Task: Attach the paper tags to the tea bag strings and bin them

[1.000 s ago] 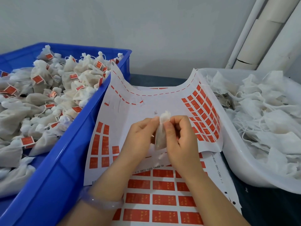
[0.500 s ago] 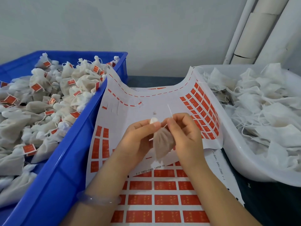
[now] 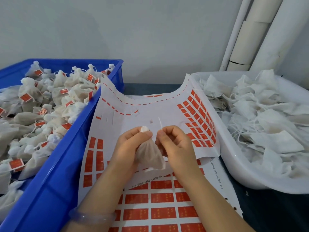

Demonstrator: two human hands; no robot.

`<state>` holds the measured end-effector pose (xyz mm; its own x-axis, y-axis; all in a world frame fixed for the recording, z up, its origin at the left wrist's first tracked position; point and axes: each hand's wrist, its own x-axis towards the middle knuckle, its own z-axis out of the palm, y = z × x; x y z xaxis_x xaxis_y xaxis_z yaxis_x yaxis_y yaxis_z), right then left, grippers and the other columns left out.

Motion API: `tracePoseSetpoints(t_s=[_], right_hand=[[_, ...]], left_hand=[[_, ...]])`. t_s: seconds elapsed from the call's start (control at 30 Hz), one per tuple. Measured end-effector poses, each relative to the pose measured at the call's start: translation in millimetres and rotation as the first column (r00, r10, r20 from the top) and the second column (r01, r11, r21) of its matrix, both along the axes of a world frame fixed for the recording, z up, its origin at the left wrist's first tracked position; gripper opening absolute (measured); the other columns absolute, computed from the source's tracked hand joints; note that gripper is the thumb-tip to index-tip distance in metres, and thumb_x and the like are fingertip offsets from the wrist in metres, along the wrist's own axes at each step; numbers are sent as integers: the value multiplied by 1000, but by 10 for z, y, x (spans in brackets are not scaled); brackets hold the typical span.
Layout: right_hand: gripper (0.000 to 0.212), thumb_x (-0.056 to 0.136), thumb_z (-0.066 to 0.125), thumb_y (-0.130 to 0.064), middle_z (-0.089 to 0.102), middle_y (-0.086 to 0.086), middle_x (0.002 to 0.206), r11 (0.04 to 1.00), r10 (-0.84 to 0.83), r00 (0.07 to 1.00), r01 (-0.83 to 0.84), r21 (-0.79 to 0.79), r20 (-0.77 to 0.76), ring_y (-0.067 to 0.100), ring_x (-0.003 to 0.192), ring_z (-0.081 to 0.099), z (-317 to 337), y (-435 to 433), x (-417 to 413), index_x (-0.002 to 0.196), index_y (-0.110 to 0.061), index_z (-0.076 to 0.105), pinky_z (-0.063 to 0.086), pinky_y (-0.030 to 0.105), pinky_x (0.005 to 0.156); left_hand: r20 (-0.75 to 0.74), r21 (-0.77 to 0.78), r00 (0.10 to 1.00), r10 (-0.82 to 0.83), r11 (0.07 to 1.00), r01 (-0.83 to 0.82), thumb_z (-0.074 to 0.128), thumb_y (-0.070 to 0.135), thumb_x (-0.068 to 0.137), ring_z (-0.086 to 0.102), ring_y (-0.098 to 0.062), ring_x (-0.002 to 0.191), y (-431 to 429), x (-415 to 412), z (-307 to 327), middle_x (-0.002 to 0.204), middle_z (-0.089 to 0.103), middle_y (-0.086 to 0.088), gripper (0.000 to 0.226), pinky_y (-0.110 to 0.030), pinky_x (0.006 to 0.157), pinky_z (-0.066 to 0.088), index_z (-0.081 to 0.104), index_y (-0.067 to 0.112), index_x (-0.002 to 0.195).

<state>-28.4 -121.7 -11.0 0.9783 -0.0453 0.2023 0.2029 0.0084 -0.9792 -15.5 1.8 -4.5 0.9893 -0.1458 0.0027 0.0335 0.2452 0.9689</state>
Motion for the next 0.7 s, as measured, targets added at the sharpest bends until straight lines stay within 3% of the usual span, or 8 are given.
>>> tracePoseSetpoints(t_s=[0.13, 0.4, 0.7], right_hand=[[7, 89, 56, -29, 66, -10, 75, 998, -44, 999, 45, 37, -7, 7, 73, 65, -11, -11, 12, 84, -25, 60, 54, 18, 65], [6, 89, 57, -27, 66, -11, 79, 997, -59, 998, 59, 54, -1, 5, 77, 65, -10, -7, 0, 84, -25, 59, 52, 15, 63], [6, 90, 55, -23, 65, -12, 77, 999, -12, 999, 14, 49, -45, 5, 78, 65, 19, 25, -26, 86, -22, 59, 54, 18, 69]], left_hand=[[-1, 40, 997, -81, 996, 81, 74, 24, 66, 63, -28, 75, -29, -13, 3, 80, 64, -18, 23, -38, 68, 51, 65, 7, 78], [37, 158, 999, -20, 987, 14, 71, 28, 67, 63, -44, 87, -45, -34, 28, 86, 69, -21, 25, -53, 80, 49, 71, 8, 82], [52, 155, 998, -27, 988, 18, 74, 22, 71, 58, -27, 70, -18, -26, 31, 72, 62, -11, 12, -37, 64, 47, 66, 13, 72]])
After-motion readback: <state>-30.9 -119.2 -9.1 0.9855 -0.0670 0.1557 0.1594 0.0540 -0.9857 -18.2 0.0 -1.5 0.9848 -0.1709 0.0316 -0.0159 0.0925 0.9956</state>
